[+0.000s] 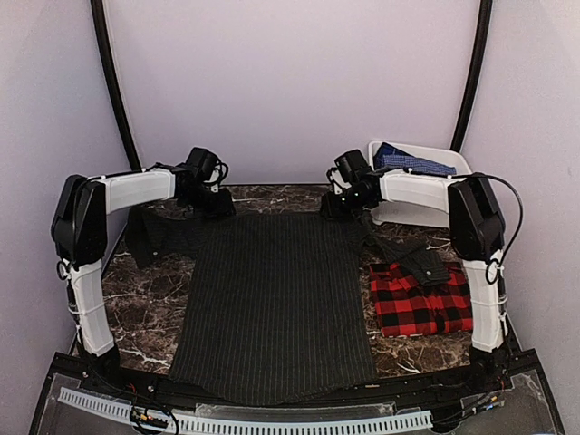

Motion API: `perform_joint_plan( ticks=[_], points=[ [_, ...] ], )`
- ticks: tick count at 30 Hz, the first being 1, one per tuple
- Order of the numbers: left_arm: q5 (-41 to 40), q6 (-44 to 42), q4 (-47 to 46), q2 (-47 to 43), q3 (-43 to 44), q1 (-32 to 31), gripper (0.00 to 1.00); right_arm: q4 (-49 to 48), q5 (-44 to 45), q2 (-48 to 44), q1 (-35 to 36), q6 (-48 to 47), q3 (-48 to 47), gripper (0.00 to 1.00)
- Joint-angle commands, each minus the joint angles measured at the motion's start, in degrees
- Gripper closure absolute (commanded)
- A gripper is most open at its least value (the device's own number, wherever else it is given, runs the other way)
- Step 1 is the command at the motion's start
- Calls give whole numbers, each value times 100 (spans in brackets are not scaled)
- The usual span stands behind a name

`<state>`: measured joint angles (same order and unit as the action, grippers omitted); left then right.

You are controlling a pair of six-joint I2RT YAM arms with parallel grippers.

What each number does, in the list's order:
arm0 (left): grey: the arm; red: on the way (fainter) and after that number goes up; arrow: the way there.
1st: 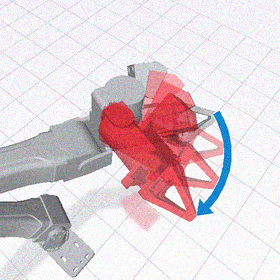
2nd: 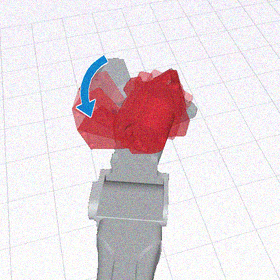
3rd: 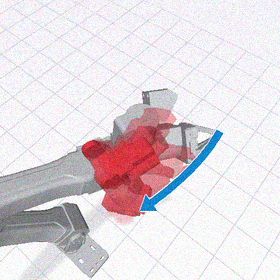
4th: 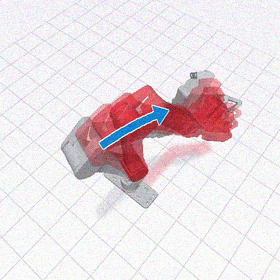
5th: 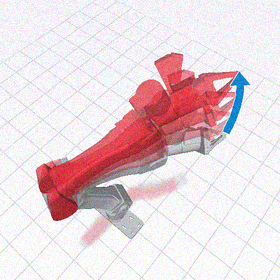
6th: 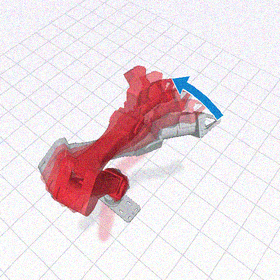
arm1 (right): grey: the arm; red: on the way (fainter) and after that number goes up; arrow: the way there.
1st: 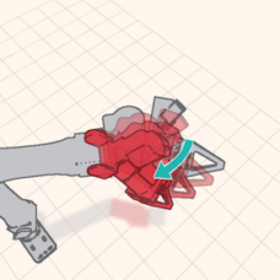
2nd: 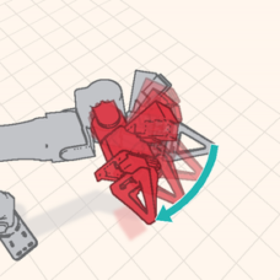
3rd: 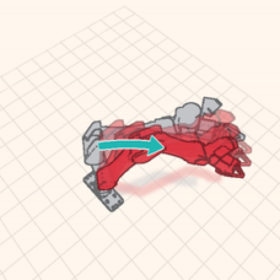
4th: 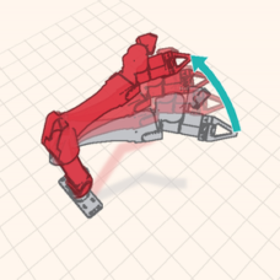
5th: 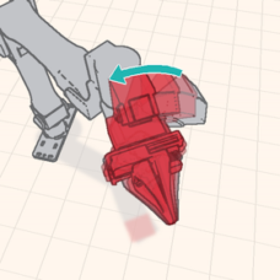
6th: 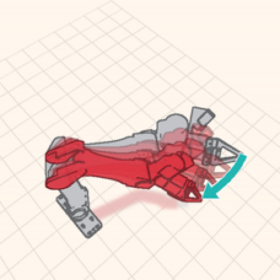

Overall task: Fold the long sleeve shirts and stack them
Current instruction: Move the flattened shirt to the center of the board, then adjust the flattened shirt at the center of the board.

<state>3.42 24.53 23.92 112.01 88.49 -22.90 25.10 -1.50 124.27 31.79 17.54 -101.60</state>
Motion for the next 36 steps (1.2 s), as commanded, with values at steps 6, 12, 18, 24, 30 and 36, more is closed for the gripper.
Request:
perform_joint_plan(
  ticks=[6,12,18,24,30,36],
  points=[
    [56,-328,-163,1339,1549,152,45,-370,-52,634,-196,-63,-650,43],
    [649,-306,-254,1792,1848,150,45,-513,-384,931,-204,-23,-804,43],
    [1021,-297,-346,2084,2043,145,47,-353,-560,1390,-204,-23,-1332,47],
    [1306,-215,-272,2107,2105,145,73,-350,-664,1424,-203,-5,-1442,79],
    [1430,-182,-314,1803,2013,145,100,-477,-637,1038,-200,-5,-1143,100],
    [1069,-234,-340,1668,1899,143,90,-590,-608,652,-176,12,-765,100]
  ],
)
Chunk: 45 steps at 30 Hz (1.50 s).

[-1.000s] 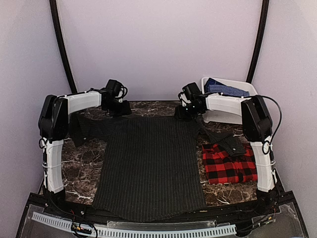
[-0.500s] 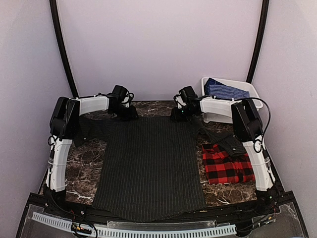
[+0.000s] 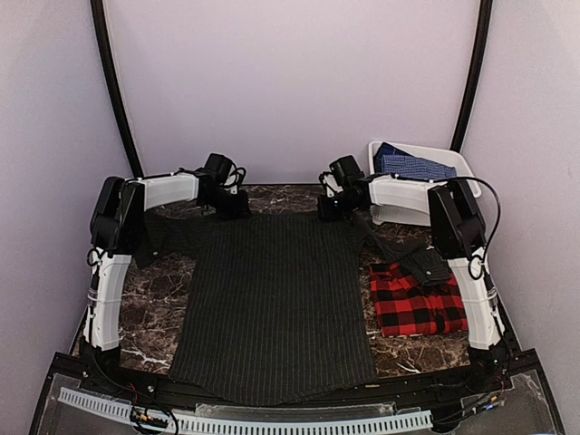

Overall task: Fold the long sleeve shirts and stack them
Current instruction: Adjust the flattened shirt at the center of the board.

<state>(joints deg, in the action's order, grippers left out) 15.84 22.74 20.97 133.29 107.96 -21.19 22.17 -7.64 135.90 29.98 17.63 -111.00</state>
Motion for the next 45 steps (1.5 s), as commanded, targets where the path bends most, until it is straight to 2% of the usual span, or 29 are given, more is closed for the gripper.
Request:
perform_joint_plan(
  ticks=[1,5,7,11,18,26,31,35,40,45],
  points=[
    [-249,-65,-57,-462,-65,-31,87,-315,28,-573,22,4,240,100],
    [-300,-77,-146,-406,-201,-28,61,-408,186,-909,139,-14,574,100],
    [-255,-85,-170,-360,-236,-29,54,-464,237,-1064,200,-12,763,100],
    [-199,-66,-178,-322,-278,-26,46,-587,380,-1377,436,-37,1208,100],
    [-183,4,-204,-437,-360,-34,47,-1066,593,-1830,1097,32,2467,100],
    [-79,158,-336,-744,-686,-55,53,-1489,488,-1643,1381,369,3352,100],
    [-162,126,-453,-1069,-801,-160,52,-1630,536,-1554,1447,417,3576,100],
    [-230,-40,-593,-1115,-715,-388,47,-1693,681,-1477,1484,378,3607,100],
    [-607,-204,6,-777,-242,-687,43,-1765,745,-1415,1485,373,3623,100],
    [-1470,13,624,-596,-105,-893,38,-1787,722,-1378,1486,371,3549,100]
  ],
)
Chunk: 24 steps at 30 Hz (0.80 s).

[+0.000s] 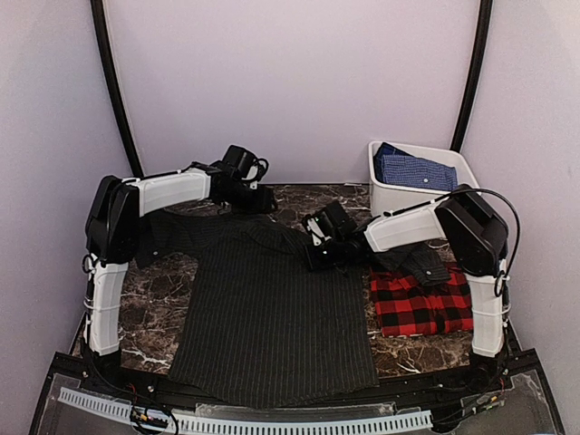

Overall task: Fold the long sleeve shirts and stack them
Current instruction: Adjust the flattened shirt at the center of the board.

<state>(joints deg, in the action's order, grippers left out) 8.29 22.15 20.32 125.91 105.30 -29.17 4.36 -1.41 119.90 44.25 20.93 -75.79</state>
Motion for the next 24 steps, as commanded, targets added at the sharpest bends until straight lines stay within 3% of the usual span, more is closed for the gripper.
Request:
perform_joint_plan(
  ticks=[1,9,11,15,17,19,24],
  points=[
    [-742,80,740,221,223,-104,37,2,92,223,58,36,7,100],
    [-1095,-9,1104,740,836,-158,39,21,123,238,67,21,-24,100],
    [-1142,-21,1205,824,998,-159,46,20,123,224,60,24,-24,100],
    [-1235,-35,1393,786,1177,-187,81,36,233,149,53,26,10,100],
    [-1280,-35,1447,651,1154,-205,92,50,345,98,57,25,12,100],
    [-1281,-17,1453,465,1035,-218,99,69,413,39,57,36,5,100],
    [-1216,117,1224,-334,314,-230,100,143,703,-290,57,60,22,100]
  ],
)
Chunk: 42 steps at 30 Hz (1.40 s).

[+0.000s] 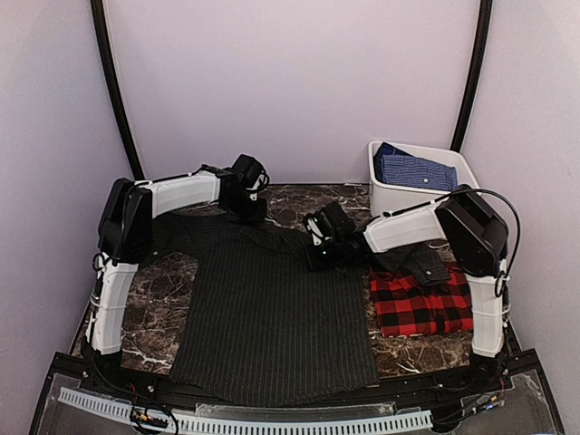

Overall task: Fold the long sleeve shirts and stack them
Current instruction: Adjust the flattened shirt at the center of the board.

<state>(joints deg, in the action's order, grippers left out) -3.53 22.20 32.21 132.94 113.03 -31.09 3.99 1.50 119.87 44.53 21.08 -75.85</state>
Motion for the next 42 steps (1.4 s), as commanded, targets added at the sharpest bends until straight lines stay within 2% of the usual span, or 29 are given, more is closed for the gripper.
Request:
perform_joint_plan(
  ticks=[1,4,10,16,22,27,34,38,42],
  points=[
    [-20,176,-172,-1307,-816,-37,100,177,458,-386,29,43,46,100],
    [100,314,-608,-1691,-1356,-37,100,139,462,-636,37,9,98,100],
    [319,773,-866,-2272,-2078,-58,100,64,507,-939,210,-79,392,100],
    [647,1420,-1738,-3490,-4337,-136,100,-98,556,-1191,398,-95,938,100],
    [1061,1858,-2278,-3684,-5723,-312,100,-253,167,-1273,460,-108,1266,98],
    [1054,1920,-2321,-3763,-5947,-353,100,-201,-35,-1710,460,-194,1256,79],
    [1105,1875,-2254,-4170,-5916,-354,84,153,-356,-2273,502,-196,857,62],
    [1067,1803,-2056,-4638,-5844,-354,80,503,-318,-1965,495,-246,191,56],
    [923,1671,-1902,-4978,-5636,-347,73,795,-546,-1230,371,-257,-562,52]
  ],
)
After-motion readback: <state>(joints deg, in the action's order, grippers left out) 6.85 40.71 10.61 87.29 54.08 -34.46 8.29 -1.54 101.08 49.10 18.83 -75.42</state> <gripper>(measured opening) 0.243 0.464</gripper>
